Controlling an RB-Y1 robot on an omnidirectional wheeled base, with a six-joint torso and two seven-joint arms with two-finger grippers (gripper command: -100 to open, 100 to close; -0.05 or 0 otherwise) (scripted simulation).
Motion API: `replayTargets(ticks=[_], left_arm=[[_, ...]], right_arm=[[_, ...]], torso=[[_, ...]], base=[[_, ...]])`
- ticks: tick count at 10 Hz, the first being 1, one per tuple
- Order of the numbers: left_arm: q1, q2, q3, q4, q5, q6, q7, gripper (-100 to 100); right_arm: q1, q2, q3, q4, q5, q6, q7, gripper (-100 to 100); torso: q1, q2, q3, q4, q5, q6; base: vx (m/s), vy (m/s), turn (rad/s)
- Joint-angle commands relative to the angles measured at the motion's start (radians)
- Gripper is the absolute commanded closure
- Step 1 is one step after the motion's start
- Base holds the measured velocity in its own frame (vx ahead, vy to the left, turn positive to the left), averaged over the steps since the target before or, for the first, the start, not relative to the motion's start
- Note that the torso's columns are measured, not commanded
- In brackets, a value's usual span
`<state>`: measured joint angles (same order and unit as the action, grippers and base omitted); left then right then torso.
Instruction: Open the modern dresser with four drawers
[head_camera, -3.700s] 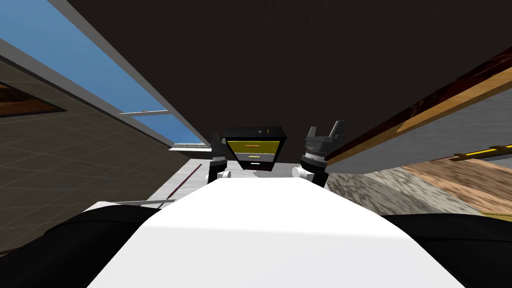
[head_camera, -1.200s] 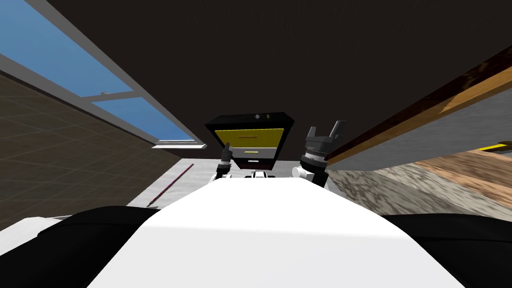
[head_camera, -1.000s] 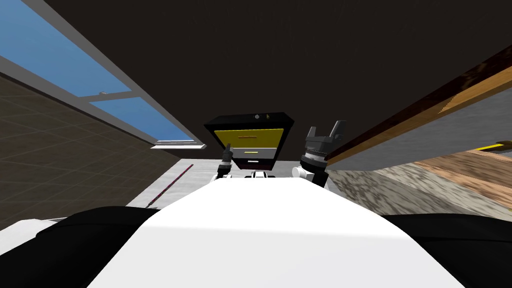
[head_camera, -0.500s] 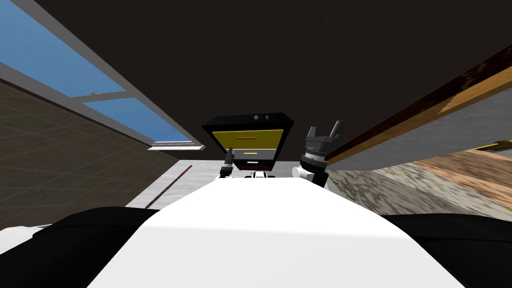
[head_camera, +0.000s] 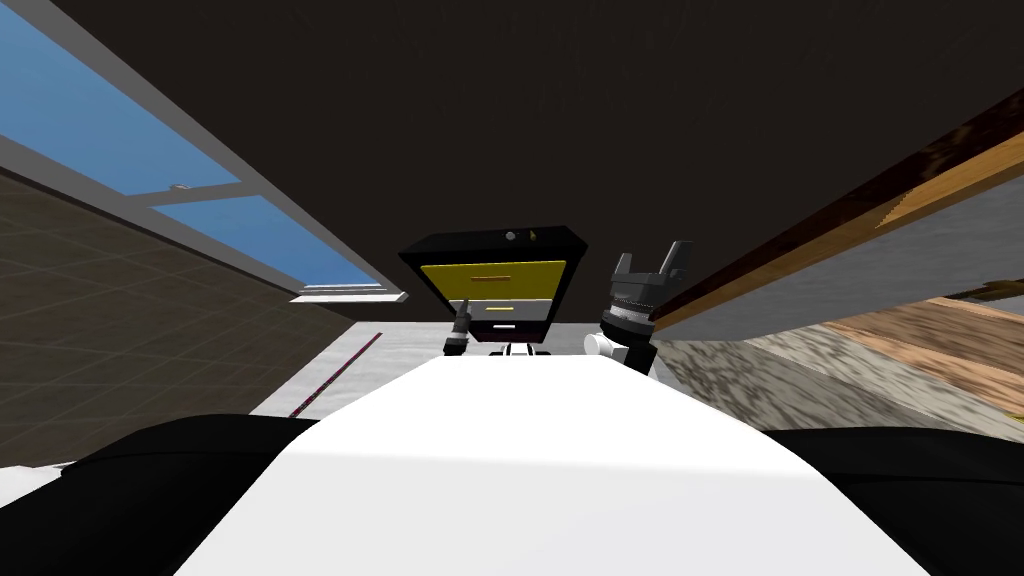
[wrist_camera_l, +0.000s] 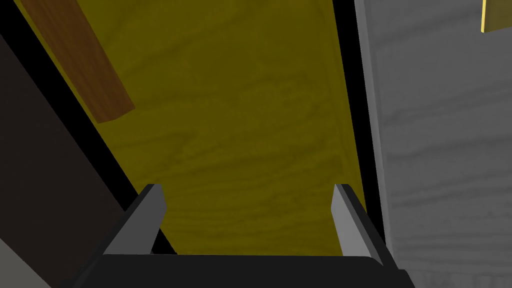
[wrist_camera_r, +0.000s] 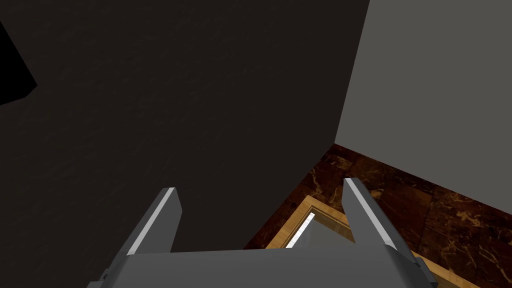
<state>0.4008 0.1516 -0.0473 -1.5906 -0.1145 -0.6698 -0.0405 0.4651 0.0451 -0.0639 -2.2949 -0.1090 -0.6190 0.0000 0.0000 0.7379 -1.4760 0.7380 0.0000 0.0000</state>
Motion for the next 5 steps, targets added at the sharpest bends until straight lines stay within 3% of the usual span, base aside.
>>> replayTargets(ticks=[1,5], left_arm=[[-0.015,0.001,-0.001,0.082,0.001,-0.039,-0.008,-100],[-0.038,0.000,-0.004,0.220,0.002,-0.102,-0.023,-100]], right_arm=[[0.000,0.000,0.000,0.000,0.000,0.000,0.000,0],[0.000,0.000,0.000,0.000,0.000,0.000,0.000,0]], torso=[[0.000,0.000,0.000,0.000,0.000,0.000],[0.000,0.000,0.000,0.000,0.000,0.000]], base=[[0.034,-0.006,-0.015],[0.036,-0.011,-0.021]])
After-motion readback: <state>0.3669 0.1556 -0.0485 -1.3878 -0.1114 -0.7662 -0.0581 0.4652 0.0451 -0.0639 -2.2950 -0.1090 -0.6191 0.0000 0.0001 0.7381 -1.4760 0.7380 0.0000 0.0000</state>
